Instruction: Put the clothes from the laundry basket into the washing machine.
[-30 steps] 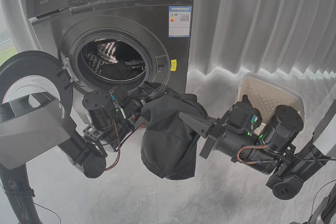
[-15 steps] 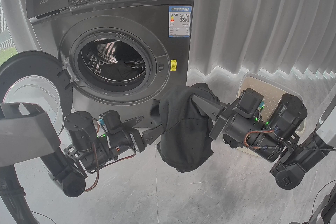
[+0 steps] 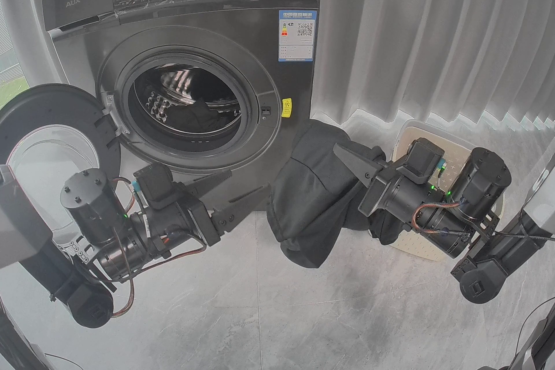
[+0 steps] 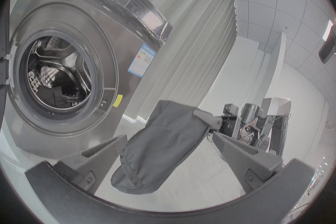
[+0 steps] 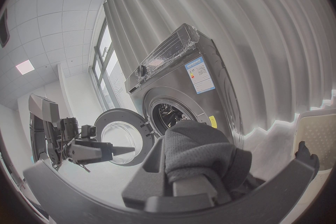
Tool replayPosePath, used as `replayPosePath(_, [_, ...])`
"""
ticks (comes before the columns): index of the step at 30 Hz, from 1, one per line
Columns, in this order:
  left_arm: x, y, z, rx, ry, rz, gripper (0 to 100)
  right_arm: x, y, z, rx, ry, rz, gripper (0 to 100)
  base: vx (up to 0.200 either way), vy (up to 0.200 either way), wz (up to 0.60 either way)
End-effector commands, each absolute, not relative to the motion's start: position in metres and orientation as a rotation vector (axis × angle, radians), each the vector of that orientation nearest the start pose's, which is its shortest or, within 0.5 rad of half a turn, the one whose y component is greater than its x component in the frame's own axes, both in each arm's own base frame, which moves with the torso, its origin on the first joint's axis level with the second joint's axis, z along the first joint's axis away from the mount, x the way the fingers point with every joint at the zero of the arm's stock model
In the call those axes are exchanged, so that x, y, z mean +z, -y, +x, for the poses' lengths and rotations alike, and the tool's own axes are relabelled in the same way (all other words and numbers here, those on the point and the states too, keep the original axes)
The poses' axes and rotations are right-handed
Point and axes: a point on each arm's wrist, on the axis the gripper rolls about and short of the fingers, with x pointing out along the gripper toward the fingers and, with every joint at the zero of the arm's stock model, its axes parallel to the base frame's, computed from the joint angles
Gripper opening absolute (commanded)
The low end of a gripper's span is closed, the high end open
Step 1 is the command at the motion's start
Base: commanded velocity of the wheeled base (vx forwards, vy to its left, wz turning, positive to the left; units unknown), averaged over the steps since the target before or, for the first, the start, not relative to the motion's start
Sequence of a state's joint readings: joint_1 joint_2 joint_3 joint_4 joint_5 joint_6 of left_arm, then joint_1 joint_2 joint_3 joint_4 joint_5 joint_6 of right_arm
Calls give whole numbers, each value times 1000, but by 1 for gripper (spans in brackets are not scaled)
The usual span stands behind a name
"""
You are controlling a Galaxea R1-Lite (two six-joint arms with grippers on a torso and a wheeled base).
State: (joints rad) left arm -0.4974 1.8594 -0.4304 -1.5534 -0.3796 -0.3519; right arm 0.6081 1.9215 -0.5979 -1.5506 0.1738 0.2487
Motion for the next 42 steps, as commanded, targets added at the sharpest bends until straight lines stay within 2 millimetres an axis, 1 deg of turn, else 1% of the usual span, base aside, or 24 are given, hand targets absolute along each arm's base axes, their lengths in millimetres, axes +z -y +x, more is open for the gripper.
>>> replayPosePath(1, [150,137,245,-874,26,-334,100,154,-185,260,799,130,286,0,0,0,0])
replayPosePath(5, [133,137,245,-860,-27,-290,100,154,-188,259,810,131,288,0,0,0,0])
replayPosePath(8, [128,139,245,-869,-44,-273,100,155,-190,258,817,135,289,0,0,0,0])
replayPosePath(11, [120,145,244,-888,-68,-257,100,155,-191,258,822,136,290,0,0,0,0])
replayPosePath(16, [87,155,251,-895,-135,-141,100,156,-196,253,843,135,292,0,0,0,0])
replayPosePath(17, [85,156,252,-895,-135,-126,100,156,-197,253,846,134,292,0,0,0,0])
replayPosePath(18, [76,158,256,-895,-149,-94,100,157,-200,250,857,137,295,0,0,0,0])
replayPosePath(20, [67,163,261,-900,-157,-69,100,158,-203,247,868,137,297,0,0,0,0])
replayPosePath(21, [66,164,261,-903,-158,-67,100,158,-204,247,871,137,297,0,0,0,0])
replayPosePath(22, [66,171,261,-923,-152,-67,100,158,-206,245,877,136,298,0,0,0,0])
replayPosePath(25, [71,181,261,-955,-124,-72,100,157,-208,243,885,131,300,0,0,0,0])
replayPosePath(28, [69,187,261,-970,-121,-67,100,158,-210,244,885,137,302,0,0,0,0])
replayPosePath(30, [63,193,268,-974,-119,-63,100,158,-212,243,891,139,304,0,0,0,0])
replayPosePath(33, [62,199,273,-980,-105,-64,100,158,-214,242,875,135,317,0,0,0,0])
replayPosePath(37, [67,210,282,-990,-55,-71,100,159,-220,237,885,130,336,0,0,0,0])
replayPosePath(42, [70,219,285,-1003,-28,-76,100,158,-221,237,885,128,337,0,0,0,0])
